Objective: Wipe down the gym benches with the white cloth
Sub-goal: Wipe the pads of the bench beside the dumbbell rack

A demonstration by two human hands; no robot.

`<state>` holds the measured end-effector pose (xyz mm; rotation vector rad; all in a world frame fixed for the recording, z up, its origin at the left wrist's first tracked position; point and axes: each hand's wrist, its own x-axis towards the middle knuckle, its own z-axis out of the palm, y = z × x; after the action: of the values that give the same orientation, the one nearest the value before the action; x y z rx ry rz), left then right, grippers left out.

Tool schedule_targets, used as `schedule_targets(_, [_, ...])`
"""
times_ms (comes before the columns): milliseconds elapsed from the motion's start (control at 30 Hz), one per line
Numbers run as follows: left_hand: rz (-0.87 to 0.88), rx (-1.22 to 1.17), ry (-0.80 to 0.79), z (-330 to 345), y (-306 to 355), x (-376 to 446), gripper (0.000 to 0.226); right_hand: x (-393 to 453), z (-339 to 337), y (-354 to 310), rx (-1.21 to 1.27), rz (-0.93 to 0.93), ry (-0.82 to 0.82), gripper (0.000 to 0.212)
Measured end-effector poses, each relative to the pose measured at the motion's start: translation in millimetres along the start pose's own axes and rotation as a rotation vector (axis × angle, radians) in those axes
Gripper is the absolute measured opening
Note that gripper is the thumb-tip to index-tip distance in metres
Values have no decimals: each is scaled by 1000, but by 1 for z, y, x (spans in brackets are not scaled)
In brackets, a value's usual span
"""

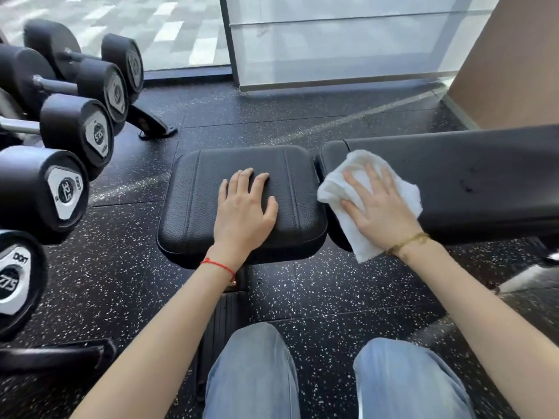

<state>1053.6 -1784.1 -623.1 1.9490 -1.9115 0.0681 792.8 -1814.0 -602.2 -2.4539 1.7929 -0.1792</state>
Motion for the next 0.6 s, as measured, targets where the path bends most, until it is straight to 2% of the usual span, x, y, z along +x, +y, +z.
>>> schedule_targets(67, [-2, 14, 4, 1, 0, 0, 59, -23, -8, 23, 101, 48, 46, 60])
schedule_targets(167, [-44, 17, -32, 1, 7, 1, 62, -14, -19, 55, 114, 160, -27, 62])
schedule_targets(233, [-134, -12, -69, 3, 21, 4, 59, 16, -24, 55, 120, 140, -82, 63])
schedule_targets(333, [-236, -25, -59, 11, 40, 6, 53, 54, -21, 30, 62, -21, -110, 63])
schedule_targets(433, [-248, 11, -4, 16, 41, 5, 56, 44, -10, 19, 19, -202, -64, 62])
schedule_targets(533, [-250, 25, 34, 16, 38, 5, 59, 2, -3, 44, 41, -350, 2, 69])
schedule_targets(600, [-246, 35, 44, 16, 37, 5, 61, -11, -4, 72, 26, -356, 26, 70])
